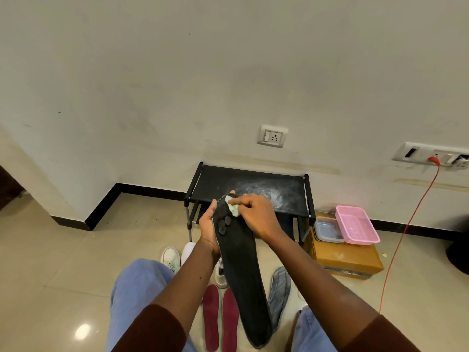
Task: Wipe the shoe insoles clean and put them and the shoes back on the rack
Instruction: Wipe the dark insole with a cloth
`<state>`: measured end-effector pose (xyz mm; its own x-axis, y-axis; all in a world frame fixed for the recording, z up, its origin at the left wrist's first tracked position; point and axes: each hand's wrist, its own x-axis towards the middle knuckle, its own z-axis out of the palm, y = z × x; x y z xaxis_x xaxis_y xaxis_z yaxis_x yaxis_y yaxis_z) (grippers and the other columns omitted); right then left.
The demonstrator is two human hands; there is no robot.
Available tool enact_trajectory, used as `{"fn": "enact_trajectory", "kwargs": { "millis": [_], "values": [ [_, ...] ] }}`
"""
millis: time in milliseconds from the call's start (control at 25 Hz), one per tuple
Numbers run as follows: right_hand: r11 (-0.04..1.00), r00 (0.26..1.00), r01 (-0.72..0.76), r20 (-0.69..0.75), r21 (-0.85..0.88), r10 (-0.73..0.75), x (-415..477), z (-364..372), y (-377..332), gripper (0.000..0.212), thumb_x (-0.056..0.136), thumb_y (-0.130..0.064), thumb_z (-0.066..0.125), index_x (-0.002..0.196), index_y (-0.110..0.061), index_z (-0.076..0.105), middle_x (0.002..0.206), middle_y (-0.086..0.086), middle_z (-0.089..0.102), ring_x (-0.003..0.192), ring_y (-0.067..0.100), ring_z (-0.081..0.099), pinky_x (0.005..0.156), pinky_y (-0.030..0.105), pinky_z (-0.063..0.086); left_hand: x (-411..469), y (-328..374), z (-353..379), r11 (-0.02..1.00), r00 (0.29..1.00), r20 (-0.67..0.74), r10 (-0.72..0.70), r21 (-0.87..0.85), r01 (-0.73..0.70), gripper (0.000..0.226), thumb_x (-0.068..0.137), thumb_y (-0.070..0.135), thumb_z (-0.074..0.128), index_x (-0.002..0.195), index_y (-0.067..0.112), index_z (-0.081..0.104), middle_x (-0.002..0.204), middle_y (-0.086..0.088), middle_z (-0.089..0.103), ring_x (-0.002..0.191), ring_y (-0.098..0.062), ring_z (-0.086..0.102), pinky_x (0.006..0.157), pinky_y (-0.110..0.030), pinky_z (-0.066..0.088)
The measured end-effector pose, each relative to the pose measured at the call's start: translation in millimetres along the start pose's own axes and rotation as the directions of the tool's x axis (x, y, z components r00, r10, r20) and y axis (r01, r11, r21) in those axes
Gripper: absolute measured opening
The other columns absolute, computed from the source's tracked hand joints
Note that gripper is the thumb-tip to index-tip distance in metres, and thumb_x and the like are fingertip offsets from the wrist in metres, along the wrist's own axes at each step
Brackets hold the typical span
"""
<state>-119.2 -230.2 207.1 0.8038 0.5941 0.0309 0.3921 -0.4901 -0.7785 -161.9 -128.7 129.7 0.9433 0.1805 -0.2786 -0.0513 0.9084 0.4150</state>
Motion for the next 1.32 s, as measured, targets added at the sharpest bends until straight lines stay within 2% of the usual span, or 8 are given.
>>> {"fn": "enact_trajectory", "kwargs": {
  "millis": [240,600,680,920,1080,1200,1280,1320],
  "values": [
    [0.908,0.957,0.205,0.267,-0.364,-0.110,-5,30,2,0.022,0.089,-0.003,0.052,0.102,-0.006,0.070,0.119,0.015,0.061,0.118,0.033,0.049,0.104,0.043,0.037,0,-6,-5,0.999,1.000,-0.006,0.000,-0.040,-0.001,0.059,0.087,0.048,0.042,0.131,0.010,0.053,0.140,-0.017,0.048,0.134,-0.037,0.038,0.116,-0.046,0.021],
    [0.946,0.925,0.241,0.347,-0.218,-0.156,-19,8,-8,0.024,0.087,-0.007,0.059,0.110,-0.008,0.068,0.116,0.008,0.065,0.114,0.018,0.053,0.095,0.017,0.028,7,-4,-9,0.999,1.000,0.007,0.003,-0.054,-0.002,0.069,0.090,0.063,0.027,0.125,0.014,0.061,0.143,-0.020,0.043,0.134,-0.044,0.034,0.114,-0.052,0.020],
    [0.938,0.940,0.253,0.288,-0.236,-0.182,-18,10,-10,0.023,0.089,-0.007,0.057,0.110,-0.006,0.067,0.114,0.009,0.065,0.109,0.018,0.056,0.090,0.013,0.027,7,-3,-6,1.000,1.000,-0.009,0.019,-0.019,-0.020,0.077,0.088,0.071,0.021,0.115,0.017,0.069,0.139,-0.021,0.047,0.131,-0.038,0.041,0.108,-0.047,0.035],
    [0.914,0.976,0.218,0.066,-0.342,-0.208,9,24,-5,0.024,0.093,-0.006,0.048,0.106,-0.004,0.068,0.110,0.014,0.063,0.101,0.025,0.058,0.090,0.030,0.045,-2,0,8,1.000,0.996,-0.087,0.028,-0.011,-0.029,0.059,0.096,0.056,0.023,0.136,0.019,0.045,0.129,-0.016,0.056,0.103,-0.028,0.066,0.084,-0.041,0.055],
    [0.925,0.988,0.115,-0.053,-0.362,-0.144,26,23,2,0.022,0.092,-0.001,0.048,0.097,0.000,0.069,0.099,0.014,0.064,0.090,0.025,0.062,0.081,0.029,0.050,-7,-1,9,0.992,0.987,-0.161,-0.011,0.120,0.030,0.060,0.100,0.045,0.027,0.093,0.007,0.072,0.079,-0.016,0.072,0.067,-0.025,0.071,0.057,-0.030,0.059],
    [0.929,0.982,0.189,0.069,-0.318,-0.176,16,26,-2,0.023,0.092,-0.006,0.050,0.107,-0.007,0.068,0.106,0.010,0.067,0.096,0.021,0.062,0.093,0.030,0.047,-11,-3,17,0.987,0.987,-0.160,0.022,0.159,0.004,0.058,0.103,0.031,0.025,0.079,0.007,0.072,0.067,-0.013,0.070,0.058,-0.019,0.070,0.050,-0.024,0.056],
    [0.953,0.976,0.197,0.133,-0.229,-0.170,6,28,-4,0.025,0.092,-0.006,0.050,0.111,-0.012,0.064,0.111,0.008,0.066,0.104,0.021,0.060,0.104,0.036,0.039,-10,-4,20,0.986,0.983,-0.173,0.063,0.162,-0.035,0.037,0.103,0.020,0.026,0.088,0.009,0.058,0.074,-0.013,0.067,0.059,-0.010,0.069,0.058,-0.018,0.056],
    [0.967,0.978,0.184,0.127,-0.178,-0.163,2,29,-5,0.025,0.090,-0.005,0.051,0.111,-0.015,0.061,0.110,0.008,0.066,0.107,0.021,0.059,0.105,0.039,0.038,-10,-5,23,0.984,0.981,-0.169,0.097,0.167,-0.068,0.026,0.102,0.018,0.030,0.095,0.009,0.054,0.087,-0.016,0.063,0.073,-0.007,0.069,0.077,-0.016,0.055]
  ]
}}
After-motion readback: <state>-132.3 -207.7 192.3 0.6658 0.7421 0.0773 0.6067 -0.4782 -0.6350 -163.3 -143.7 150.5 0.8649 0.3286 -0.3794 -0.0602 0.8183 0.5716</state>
